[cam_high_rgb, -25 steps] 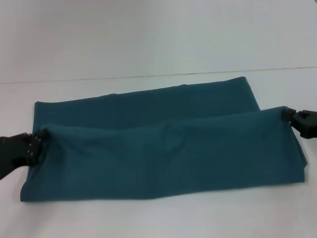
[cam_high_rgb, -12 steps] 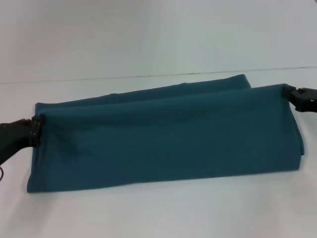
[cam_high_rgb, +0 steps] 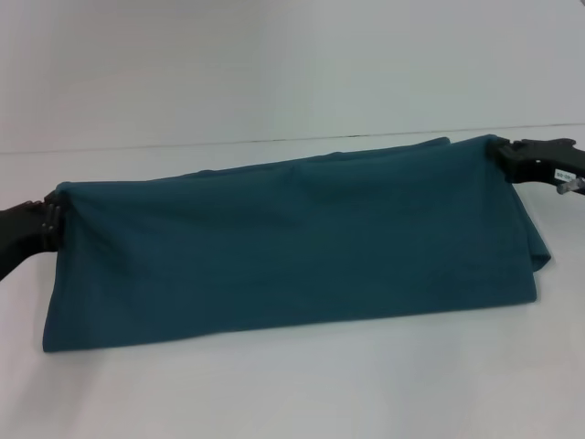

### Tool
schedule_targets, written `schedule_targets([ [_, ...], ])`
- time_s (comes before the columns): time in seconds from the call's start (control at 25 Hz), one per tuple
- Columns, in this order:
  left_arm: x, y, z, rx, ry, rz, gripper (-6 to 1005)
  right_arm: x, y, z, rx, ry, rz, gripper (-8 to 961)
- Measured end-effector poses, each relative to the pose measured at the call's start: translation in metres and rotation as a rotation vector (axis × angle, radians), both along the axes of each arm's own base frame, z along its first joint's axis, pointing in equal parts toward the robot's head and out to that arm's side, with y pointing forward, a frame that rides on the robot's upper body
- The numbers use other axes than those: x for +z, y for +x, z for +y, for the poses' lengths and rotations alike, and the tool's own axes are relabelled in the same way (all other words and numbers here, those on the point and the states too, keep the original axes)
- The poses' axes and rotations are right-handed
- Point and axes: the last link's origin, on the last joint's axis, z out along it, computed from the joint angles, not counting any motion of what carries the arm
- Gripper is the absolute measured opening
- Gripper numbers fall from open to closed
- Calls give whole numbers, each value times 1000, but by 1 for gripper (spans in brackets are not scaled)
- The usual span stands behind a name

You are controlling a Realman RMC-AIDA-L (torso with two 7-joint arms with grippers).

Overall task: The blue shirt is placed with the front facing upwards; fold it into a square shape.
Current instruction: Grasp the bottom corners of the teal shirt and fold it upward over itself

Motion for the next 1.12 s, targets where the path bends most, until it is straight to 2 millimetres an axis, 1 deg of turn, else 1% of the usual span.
schedule_targets([
  [0.24,1,5,7,-9,5,6,66,0,-11,13,17,3,-23,93],
  [0.52,-1,10,18,9,1,39,70,2,-18,25,12,27,-52,95],
  [0.76,-6,12,28,40,1,59,74,-6,-19,33,-14,28,-73,96],
  [1.12,-8,10,38,123,39,57,80,-19,-24,44,-48,34,-114,99],
])
